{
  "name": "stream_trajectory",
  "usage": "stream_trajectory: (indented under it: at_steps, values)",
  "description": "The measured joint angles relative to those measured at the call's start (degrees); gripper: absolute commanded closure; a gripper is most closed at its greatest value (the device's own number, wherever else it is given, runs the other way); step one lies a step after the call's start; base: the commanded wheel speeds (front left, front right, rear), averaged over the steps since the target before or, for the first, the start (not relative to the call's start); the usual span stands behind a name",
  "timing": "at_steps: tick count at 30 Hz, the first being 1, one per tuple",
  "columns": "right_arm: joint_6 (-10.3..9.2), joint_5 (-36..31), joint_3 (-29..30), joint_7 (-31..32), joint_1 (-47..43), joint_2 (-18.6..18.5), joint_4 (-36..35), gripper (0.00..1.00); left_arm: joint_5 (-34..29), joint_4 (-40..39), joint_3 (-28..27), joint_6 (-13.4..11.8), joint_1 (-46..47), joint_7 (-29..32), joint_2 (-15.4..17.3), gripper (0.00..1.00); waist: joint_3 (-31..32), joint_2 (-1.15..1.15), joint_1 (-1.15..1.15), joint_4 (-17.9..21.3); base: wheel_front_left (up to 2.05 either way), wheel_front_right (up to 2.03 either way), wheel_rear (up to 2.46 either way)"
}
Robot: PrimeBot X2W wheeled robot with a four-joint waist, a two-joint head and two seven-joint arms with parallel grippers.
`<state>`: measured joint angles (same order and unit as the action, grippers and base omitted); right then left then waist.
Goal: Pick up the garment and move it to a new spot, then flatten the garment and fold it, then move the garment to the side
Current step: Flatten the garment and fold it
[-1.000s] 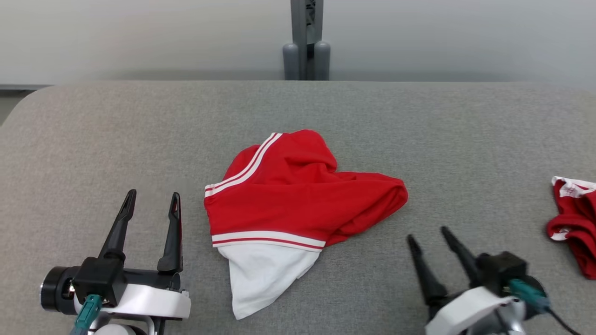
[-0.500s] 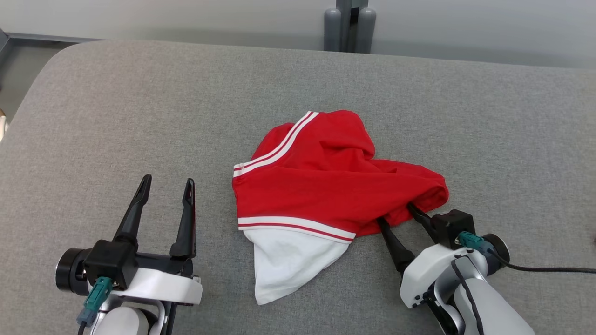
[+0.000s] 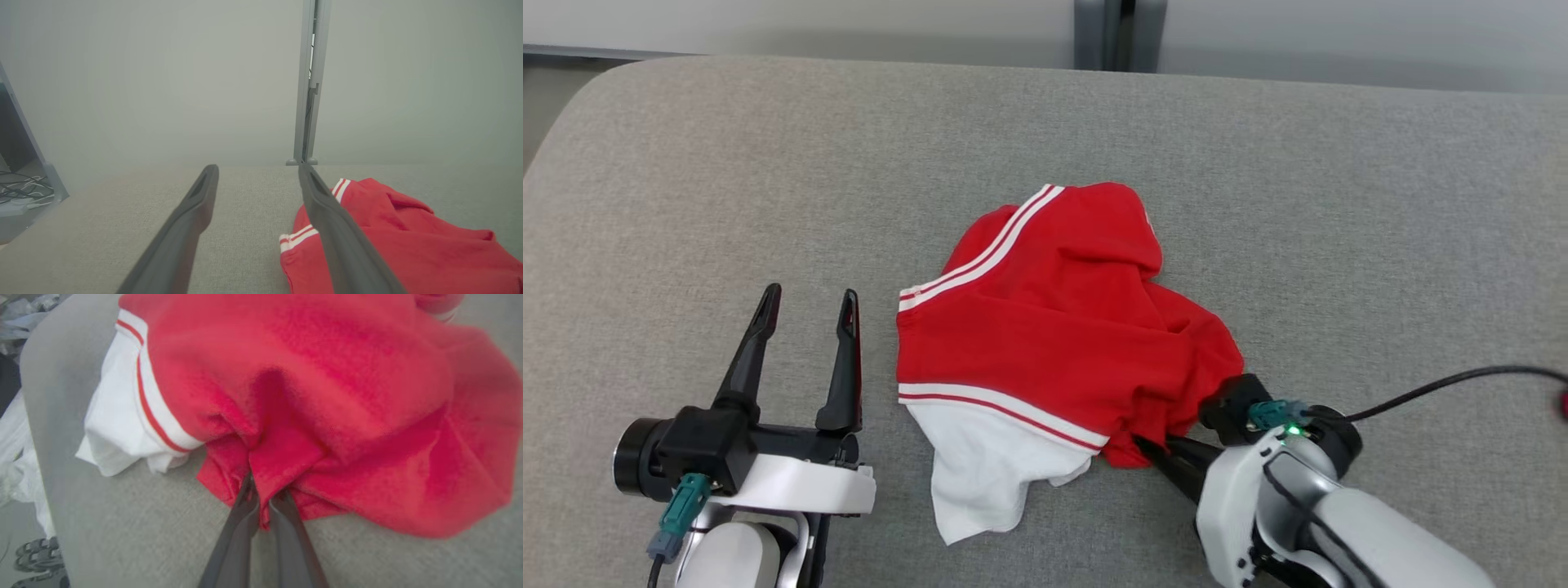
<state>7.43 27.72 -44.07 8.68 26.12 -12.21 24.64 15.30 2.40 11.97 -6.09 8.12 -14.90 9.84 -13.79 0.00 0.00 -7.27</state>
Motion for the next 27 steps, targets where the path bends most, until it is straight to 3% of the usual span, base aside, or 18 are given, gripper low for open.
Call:
stream_trajectory:
  at_steps: [4,8,11,14,16,17,20,23,27]
  values:
    - [0.03,10.8,-2.0,12.8,-1.8,-11.8,-18.3,1.00,-0.8,-0.5,-1.0,0.2,0.0,0.0,-0.3,0.00,-0.3,0.00,0.00,1.7,0.00,0.00,0.00]
    - [0.04,21.3,1.7,22.9,-4.1,-19.3,-34.9,1.00,-1.3,-0.8,-1.6,0.5,0.0,0.0,-1.1,0.00,-0.6,0.00,0.00,2.6,0.00,0.00,0.00]
    - [0.03,26.6,6.9,27.8,-5.5,-22.5,-43.1,1.00,-1.7,-0.9,-1.9,1.1,0.0,0.0,-1.6,0.00,-1.1,0.00,0.00,2.7,0.00,0.00,0.00]
    - [0.03,33.0,13.0,29.8,-6.9,-22.4,-48.1,1.00,-2.1,-0.8,-2.2,1.6,0.0,0.0,-1.9,0.00,-1.4,0.00,0.00,2.7,0.00,0.00,0.00]
    - [0.03,37.6,17.7,30.4,-7.8,-21.6,-49.0,1.00,-2.3,-0.6,-2.2,2.0,0.1,0.0,-2.1,0.00,-1.4,0.00,0.00,2.6,0.00,0.00,0.00]
    - [0.04,40.9,22.8,29.7,-7.9,-20.0,-48.3,1.00,-2.7,-0.5,-2.2,2.5,0.2,0.0,-2.4,0.00,-1.6,0.00,0.00,2.4,0.00,0.00,0.00]
    - [0.01,39.8,29.8,25.8,-5.9,-18.4,-42.9,1.00,-3.1,-0.1,-2.1,3.1,0.4,0.0,-2.7,0.00,-1.9,0.00,0.00,2.1,0.00,0.00,0.00]
    - [-0.01,35.2,32.2,21.9,-5.3,-17.3,-35.3,1.00,-3.3,0.3,-1.8,3.7,0.8,0.0,-3.2,0.00,-2.3,0.00,0.00,1.6,0.00,0.00,0.00]
    - [-0.01,28.5,30.6,14.5,-5.2,-16.4,-26.7,1.00,-3.8,0.4,-1.8,4.1,1.7,0.0,-3.4,0.00,-3.0,0.00,0.00,1.1,0.00,0.00,0.00]
